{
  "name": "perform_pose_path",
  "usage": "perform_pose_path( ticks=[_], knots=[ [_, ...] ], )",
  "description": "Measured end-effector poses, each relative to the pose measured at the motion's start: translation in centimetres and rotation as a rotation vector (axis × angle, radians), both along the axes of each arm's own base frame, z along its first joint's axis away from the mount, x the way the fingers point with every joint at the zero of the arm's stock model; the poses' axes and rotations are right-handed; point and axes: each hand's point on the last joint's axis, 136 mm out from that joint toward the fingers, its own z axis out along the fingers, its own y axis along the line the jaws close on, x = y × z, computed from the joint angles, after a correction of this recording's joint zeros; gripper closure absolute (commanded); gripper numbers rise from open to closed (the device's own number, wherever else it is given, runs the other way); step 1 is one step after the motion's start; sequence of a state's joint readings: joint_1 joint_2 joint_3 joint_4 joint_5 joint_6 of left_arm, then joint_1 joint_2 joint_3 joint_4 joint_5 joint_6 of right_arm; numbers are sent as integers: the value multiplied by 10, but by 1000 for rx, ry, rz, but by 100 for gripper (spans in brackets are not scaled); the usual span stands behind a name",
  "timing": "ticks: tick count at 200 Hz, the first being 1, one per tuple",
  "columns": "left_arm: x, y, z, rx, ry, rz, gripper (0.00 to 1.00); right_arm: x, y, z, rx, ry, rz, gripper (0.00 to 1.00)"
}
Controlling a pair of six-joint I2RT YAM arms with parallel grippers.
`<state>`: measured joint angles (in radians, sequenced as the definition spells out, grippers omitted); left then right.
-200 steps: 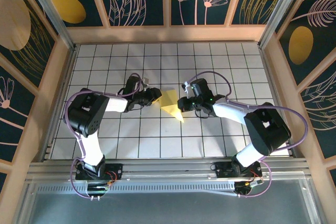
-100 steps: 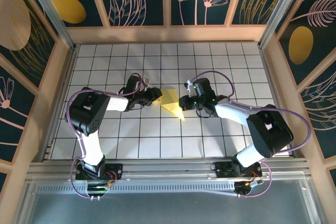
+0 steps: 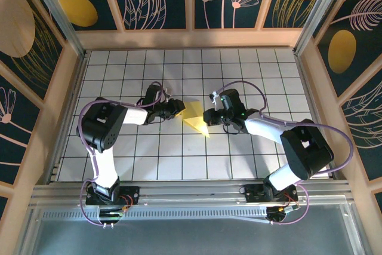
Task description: Fold a paper plane with a square sheet of paper (fold left side to right side)
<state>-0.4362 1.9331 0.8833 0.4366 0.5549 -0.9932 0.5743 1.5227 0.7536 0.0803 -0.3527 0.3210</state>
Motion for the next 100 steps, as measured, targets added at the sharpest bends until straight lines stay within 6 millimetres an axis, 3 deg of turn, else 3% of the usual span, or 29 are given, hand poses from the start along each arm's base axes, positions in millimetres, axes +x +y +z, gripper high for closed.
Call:
perform_pose_path(
  ticks=[12,39,51,80,100],
  knots=[
    [0,-2,1,-4,0,-6,90,0,0,0,0,0,0,99],
    [0,-4,3,-7,-7,-14,99,1,-5,-3,-23,5,-19,72],
    [0,-3,2,-7,-6,-14,100,1,-11,-6,-50,13,-39,66],
    [-2,-6,2,-5,-3,-19,100,1,-27,1,-151,-12,-102,61],
    [-4,-9,2,-2,-2,-25,100,-3,-22,14,-230,-58,-116,60]
  ],
)
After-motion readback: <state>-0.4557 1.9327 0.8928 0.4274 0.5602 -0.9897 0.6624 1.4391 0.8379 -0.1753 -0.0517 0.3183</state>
